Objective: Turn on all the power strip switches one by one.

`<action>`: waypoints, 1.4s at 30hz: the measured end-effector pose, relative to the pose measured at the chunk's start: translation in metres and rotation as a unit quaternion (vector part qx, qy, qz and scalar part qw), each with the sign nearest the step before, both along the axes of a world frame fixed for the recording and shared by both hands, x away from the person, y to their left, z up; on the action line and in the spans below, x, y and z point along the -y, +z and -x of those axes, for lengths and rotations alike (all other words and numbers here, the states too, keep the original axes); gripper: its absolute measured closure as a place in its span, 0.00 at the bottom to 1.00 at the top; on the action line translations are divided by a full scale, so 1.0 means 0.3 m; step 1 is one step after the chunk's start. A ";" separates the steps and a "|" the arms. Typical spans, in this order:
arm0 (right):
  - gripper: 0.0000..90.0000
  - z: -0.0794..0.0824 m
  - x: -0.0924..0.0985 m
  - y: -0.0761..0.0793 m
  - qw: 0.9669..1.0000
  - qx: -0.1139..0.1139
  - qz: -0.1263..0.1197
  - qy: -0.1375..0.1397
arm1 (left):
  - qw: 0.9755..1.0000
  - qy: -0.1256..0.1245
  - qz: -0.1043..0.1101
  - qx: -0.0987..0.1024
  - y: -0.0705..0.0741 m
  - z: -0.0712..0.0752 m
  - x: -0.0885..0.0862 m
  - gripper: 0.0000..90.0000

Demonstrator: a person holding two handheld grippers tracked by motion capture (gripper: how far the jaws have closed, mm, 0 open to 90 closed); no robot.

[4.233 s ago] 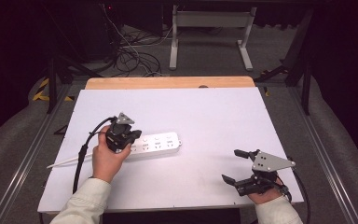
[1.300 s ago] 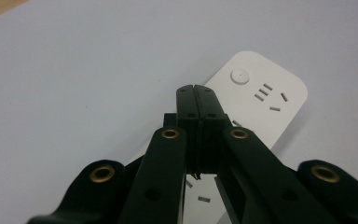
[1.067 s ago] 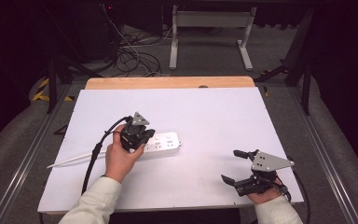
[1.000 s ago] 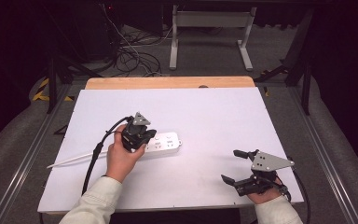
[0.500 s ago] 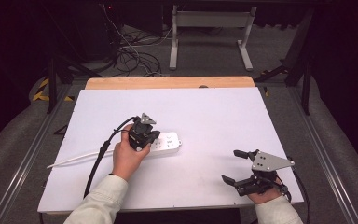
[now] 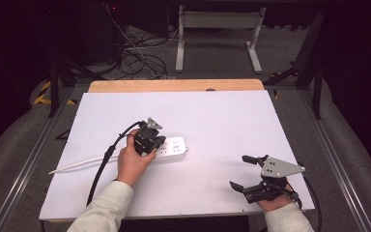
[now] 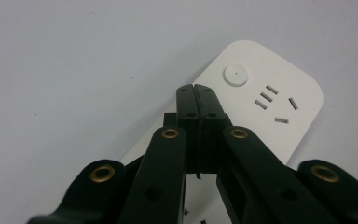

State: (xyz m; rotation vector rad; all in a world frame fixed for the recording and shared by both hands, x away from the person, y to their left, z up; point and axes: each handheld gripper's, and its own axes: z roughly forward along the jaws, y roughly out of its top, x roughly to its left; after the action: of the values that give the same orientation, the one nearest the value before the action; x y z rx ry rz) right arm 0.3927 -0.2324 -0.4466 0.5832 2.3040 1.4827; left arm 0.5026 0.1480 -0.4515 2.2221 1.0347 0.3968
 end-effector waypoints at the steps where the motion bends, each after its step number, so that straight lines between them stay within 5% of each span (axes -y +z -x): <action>1: 0.08 0.000 0.000 0.000 1.000 0.000 0.000 0.000 | 1.000 -0.003 -0.008 0.005 0.001 0.001 0.002 1.00; 26: 0.08 0.000 -0.006 -0.002 1.000 -0.003 0.001 0.002 | 1.000 0.003 -0.001 -0.006 -0.009 -0.001 0.000 1.00; 31: 0.08 0.001 -0.005 -0.002 1.000 -0.002 0.001 0.002 | 1.000 -0.002 0.011 -0.021 -0.008 -0.002 -0.002 1.00; 35: 0.08 0.001 -0.006 -0.002 1.000 -0.003 0.001 0.002 | 1.000 0.002 -0.010 -0.002 -0.008 0.011 0.017 1.00; 42: 0.08 0.001 -0.006 -0.003 1.000 -0.004 0.002 0.002 | 1.000 0.004 0.010 -0.012 -0.012 0.003 0.002 1.00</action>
State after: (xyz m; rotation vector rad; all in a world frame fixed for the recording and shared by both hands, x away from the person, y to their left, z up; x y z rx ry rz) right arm 0.3924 -0.2307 -0.4474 0.5842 2.3141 1.4812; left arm 0.5016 0.1474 -0.4550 2.2108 1.0547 0.3625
